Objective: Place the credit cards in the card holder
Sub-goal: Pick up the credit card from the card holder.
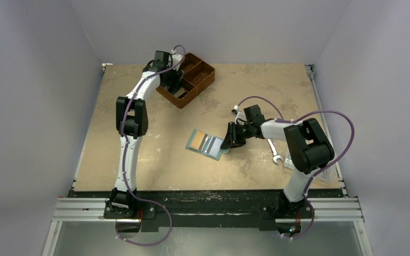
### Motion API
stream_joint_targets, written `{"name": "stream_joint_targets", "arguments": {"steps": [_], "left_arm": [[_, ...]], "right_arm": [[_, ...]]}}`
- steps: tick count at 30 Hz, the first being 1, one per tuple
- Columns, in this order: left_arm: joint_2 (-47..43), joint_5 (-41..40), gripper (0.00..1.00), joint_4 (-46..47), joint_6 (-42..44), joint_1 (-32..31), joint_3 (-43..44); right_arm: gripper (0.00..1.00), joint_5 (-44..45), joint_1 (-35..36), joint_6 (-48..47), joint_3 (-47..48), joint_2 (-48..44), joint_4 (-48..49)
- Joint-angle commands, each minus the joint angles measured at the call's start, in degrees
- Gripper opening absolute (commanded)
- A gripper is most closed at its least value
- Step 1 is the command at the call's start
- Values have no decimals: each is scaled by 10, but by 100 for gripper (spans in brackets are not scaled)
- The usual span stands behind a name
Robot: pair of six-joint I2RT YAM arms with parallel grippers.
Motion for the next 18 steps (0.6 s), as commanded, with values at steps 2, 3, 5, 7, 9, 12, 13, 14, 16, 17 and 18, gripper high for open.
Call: {"name": "stream_joint_targets", "arguments": {"steps": [2,3,5,7,9,12,13,14,16,17,18], "left_arm": [[26,37,67,-38,2,6,4],[24,42,62,-40,1,6,5],[13,51,50,-39,2,6,3],[4,54,40,-39,1,6,3],[-6,56,35,-38,2,6,4],[-19,55,28,-39,5,6,2],[-24,54,26,-39,6,6,0],[-29,53,24,-40,7,6,0],[-38,52,21,-43,9,6,-2],[-43,51,19,-44,9,6,-3],[-48,52,17,-43,9,6,-6]], "right_arm": [[28,48,9,-14,-2,29,-8],[28,48,9,-14,-2,29,-7],[28,48,9,-13,-1,28,-8],[28,49,9,-13,-2,26,-8],[28,49,9,-13,-3,25,-8],[28,48,9,-13,-5,25,-6],[28,48,9,-13,-5,24,-6],[28,48,9,-13,-6,24,-5],[28,48,9,-13,-5,23,-7],[28,48,9,-14,-4,23,-8],[28,48,9,-14,-4,23,-7]]}}
